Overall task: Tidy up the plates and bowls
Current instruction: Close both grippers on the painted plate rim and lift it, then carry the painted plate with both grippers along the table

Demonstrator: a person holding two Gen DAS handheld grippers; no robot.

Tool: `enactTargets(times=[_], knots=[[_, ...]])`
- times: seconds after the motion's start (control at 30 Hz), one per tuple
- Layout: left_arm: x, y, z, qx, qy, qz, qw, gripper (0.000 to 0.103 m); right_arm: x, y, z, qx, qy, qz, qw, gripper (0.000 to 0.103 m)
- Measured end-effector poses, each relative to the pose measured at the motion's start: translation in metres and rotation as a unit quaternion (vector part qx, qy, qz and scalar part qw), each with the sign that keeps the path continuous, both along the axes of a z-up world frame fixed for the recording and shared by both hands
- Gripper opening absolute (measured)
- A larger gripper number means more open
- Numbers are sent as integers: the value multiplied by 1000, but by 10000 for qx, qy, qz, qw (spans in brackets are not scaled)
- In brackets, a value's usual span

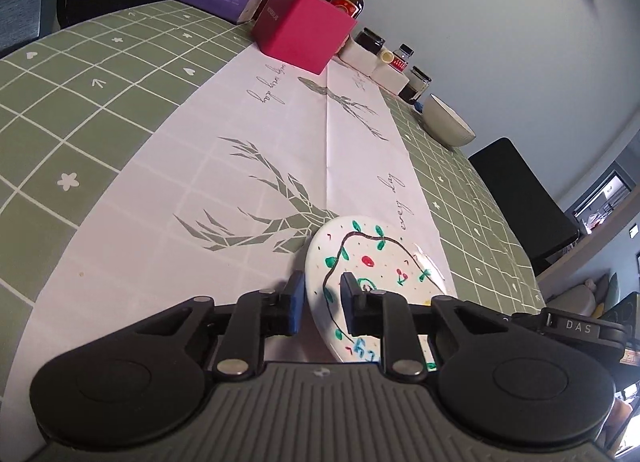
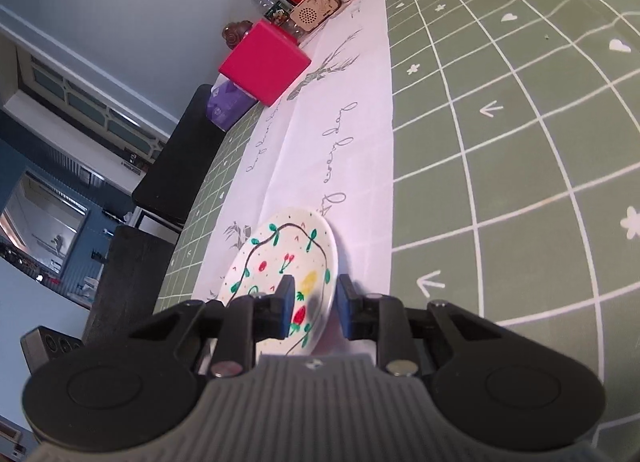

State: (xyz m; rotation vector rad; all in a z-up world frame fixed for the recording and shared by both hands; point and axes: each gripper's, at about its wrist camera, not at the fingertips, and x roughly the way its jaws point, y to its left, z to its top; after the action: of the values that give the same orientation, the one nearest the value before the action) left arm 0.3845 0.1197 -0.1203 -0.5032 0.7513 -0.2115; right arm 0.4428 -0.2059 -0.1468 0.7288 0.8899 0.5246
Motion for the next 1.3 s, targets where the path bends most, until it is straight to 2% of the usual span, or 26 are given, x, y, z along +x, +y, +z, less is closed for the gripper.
enactTargets(times=[0.03,0.1,0.13,0.37,0.47,0.57,0.63,0.7,0.77,0.87,0.97,1.1,1.13,1.2,1.23,1.27,1.3], knots=[[-1,-2,0,110,-33,46,9999,18,-1,-1,-2,-1,10,-42,10000,19],[-3,-6,1,254,-136,15,9996,16,-3,-2,-3,-98,18,-129,9999,4],[-4,-8,2,323,-176,-18,9993,14,-4,-2,-3,-108,2,-131,9999,4],[-16,-18,5,800,-372,-136,9960,15,-8,4,5,-473,-149,64,9988,5],[-24,-14,5,767,-380,-436,9954,16,-10,-1,6,-505,-87,409,9979,5],[-22,-8,2,458,-292,-462,9975,17,-10,-12,3,-290,84,606,9977,6],[-17,-5,-1,357,-332,-436,9979,19,-11,-17,0,-127,-81,579,9982,12],[-15,0,-4,241,-362,-475,9979,20,-11,-20,0,21,-213,550,9983,34],[-12,6,-7,-51,-355,-497,9981,23,-11,-20,2,216,-255,521,9981,53],[-3,21,-15,-814,-150,-457,9955,28,-12,-14,5,137,-322,480,9982,56],[5,33,-24,-1437,81,-476,9884,26,-11,-5,6,134,-372,614,9973,57],[5,31,-23,-1337,42,-466,9899,26,-10,7,10,81,-484,712,9963,75],[5,30,-22,-1324,42,-456,9901,26,-10,8,11,75,-493,705,9963,75],[4,29,-21,-1283,43,-426,9908,24,-11,6,9,69,-477,632,9968,71],[4,27,-19,-1185,51,-404,9921,19,-11,3,7,82,-399,508,9979,67],[3,24,-16,-997,64,-355,9944,9,-11,-1,4,97,-276,361,9989,53],[1,20,-13,-839,32,-369,9958,9,-9,-6,1,98,-129,213,9996,33]])
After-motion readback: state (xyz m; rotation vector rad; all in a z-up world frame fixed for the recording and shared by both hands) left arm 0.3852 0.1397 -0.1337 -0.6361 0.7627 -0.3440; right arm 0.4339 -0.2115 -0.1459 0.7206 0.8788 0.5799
